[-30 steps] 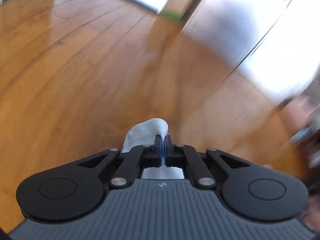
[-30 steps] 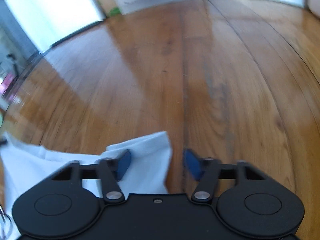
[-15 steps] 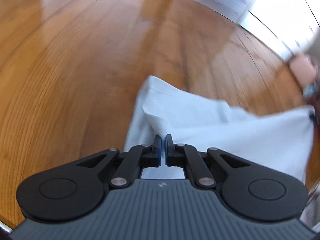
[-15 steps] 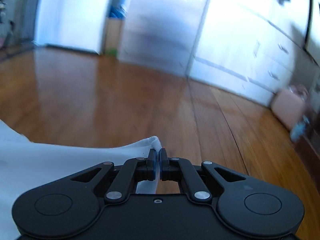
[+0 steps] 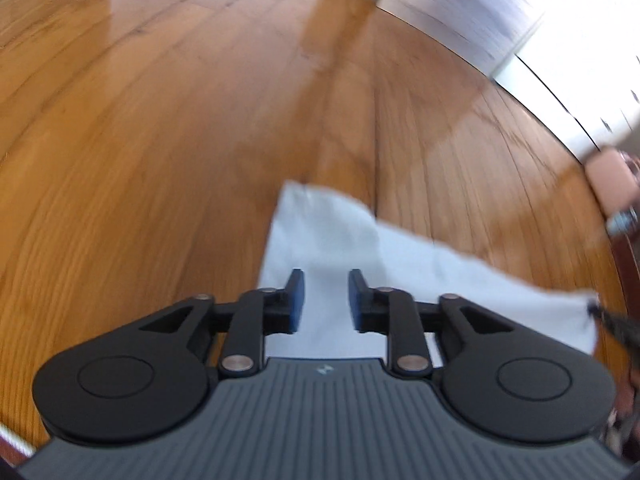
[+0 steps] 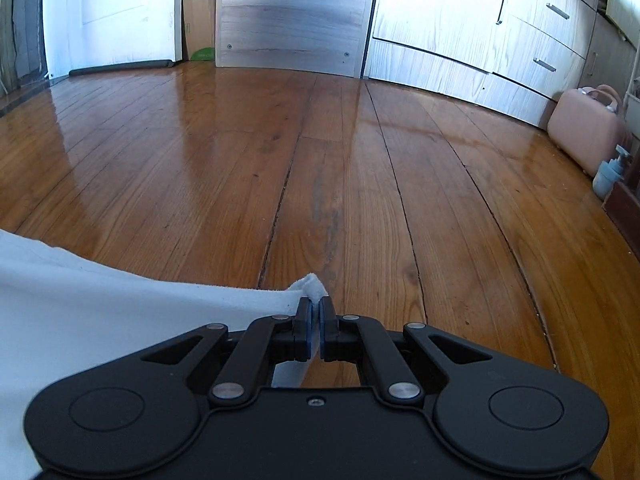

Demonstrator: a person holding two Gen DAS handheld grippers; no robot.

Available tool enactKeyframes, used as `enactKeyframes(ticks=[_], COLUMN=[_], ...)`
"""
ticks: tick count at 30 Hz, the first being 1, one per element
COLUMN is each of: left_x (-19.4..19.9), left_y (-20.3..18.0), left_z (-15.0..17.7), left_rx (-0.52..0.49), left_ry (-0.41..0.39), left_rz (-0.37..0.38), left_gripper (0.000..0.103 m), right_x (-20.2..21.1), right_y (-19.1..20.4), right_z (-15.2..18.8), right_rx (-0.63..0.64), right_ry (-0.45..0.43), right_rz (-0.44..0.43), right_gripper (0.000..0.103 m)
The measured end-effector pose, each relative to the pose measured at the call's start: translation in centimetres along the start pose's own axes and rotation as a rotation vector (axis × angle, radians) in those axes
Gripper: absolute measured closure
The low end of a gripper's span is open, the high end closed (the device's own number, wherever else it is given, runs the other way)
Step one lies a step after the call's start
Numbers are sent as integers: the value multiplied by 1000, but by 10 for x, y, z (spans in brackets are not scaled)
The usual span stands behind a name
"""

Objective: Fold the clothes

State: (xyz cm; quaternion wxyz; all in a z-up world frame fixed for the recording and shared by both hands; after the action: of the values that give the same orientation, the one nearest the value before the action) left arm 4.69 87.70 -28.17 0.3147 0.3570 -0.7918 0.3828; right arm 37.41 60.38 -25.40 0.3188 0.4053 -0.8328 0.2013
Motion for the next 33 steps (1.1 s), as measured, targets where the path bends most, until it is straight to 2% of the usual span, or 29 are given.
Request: enactKeyframes(ticks=[2, 5, 9, 11, 14, 18, 20, 22, 23, 24, 26, 28, 31, 33], left_x=[-16, -34, -51, -54, -56, -68, -69, -71, -72, -73, -69, -54, -29, -17], left_y=[0, -6, -13, -16, -21, -24, -24, -24, -24, -23, -24, -23, -19, -14], left_z=[-15, -27, -38, -42, -45, -39, -38, -38, -37, -35, -34, -36, -49, -58], left_rx=[5, -7, -17, 1, 1, -22, -21, -25, -41, -77, -129, -138, -82, -51], left_ry=[13, 32, 56, 52, 44, 90, 80, 61, 53, 49, 34, -1, -69, -98], left_rz=[-52, -97, -146, -133, -110, -132, -127, -119, -124, -144, -161, -170, -120, -79], left_gripper=[65, 64, 54, 53, 44, 44, 44, 47, 58, 90, 93, 93, 93, 93], right_x=[-3, -6, -9, -10, -13, -15, -17, -18, -18, -18, -17, -8, 15, 28], right_y=[0, -1, -2, -2, -2, -3, -3, -3, -3, -3, -3, -6, -11, -12], right_z=[-3, -4, -2, -2, -1, 0, 0, 0, 0, 0, -2, -10, -31, -48], right_rx=[-5, -17, -11, -9, -15, -12, -14, -14, -12, -10, -8, 6, 1, -33], right_ry=[-1, 1, 6, 6, 10, 15, 16, 17, 17, 16, 5, -54, -174, -222], right_rz=[-8, -20, -29, -34, -38, -40, -43, -46, -48, -51, -65, -51, -47, -80], right_gripper=[99, 99, 99, 99, 99, 99, 99, 99, 99, 99, 99, 99, 100, 100])
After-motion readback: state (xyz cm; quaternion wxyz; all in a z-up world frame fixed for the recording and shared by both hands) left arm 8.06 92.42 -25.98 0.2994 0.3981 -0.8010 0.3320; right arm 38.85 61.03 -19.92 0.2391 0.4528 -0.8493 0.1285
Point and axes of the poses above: each gripper's, at about its wrist camera, not at the fingertips, and x roughly against the way its jaws point, y to its left, z to its underside, the point moved 9 cm from there along -x, roughly the way its jaws point
